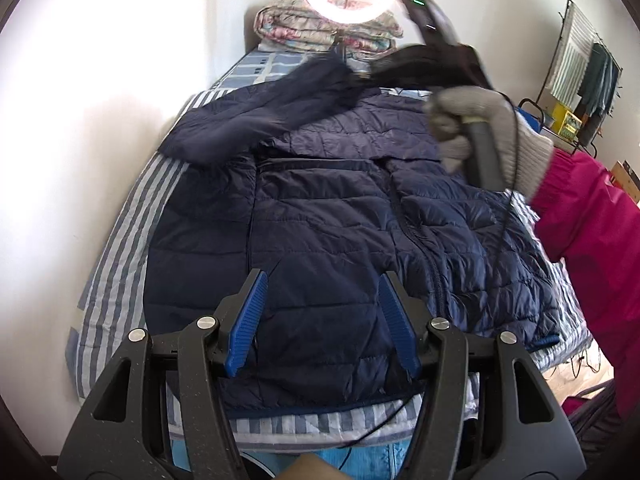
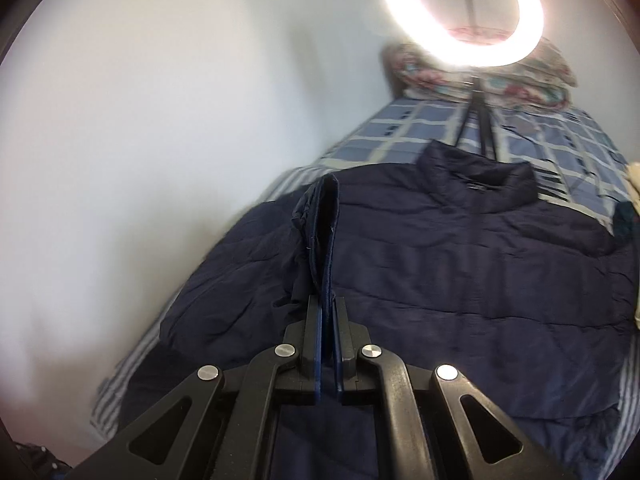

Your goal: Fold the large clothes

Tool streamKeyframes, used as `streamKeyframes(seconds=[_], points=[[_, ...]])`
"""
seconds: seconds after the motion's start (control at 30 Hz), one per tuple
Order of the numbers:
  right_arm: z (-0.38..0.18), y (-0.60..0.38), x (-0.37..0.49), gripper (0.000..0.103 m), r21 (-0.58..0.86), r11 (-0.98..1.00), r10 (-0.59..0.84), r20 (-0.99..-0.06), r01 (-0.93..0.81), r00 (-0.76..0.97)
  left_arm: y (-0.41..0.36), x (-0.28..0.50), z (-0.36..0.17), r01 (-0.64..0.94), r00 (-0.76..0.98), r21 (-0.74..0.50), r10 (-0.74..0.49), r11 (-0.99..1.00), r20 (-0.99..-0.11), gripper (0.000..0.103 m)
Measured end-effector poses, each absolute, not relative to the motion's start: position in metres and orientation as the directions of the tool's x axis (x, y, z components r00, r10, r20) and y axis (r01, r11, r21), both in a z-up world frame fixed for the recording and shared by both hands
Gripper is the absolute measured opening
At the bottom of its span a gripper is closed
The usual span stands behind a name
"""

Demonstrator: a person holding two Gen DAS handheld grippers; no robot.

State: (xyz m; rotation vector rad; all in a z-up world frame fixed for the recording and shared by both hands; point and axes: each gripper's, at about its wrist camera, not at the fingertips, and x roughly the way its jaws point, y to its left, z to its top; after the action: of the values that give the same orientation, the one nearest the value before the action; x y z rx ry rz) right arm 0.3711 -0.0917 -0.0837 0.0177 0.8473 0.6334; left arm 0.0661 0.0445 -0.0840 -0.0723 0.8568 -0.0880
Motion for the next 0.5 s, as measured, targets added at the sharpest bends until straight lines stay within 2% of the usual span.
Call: streamKeyframes(seconds=[0.5], points=[[-0.131, -0.192, 0.412, 0.002, 0.170, 0.936, 0.323, -0.759, -0.307, 0.565, 0.024, 0.090, -0.091, 0.082, 0.663, -0.058, -0.098, 0.995, -0.742, 0.060]])
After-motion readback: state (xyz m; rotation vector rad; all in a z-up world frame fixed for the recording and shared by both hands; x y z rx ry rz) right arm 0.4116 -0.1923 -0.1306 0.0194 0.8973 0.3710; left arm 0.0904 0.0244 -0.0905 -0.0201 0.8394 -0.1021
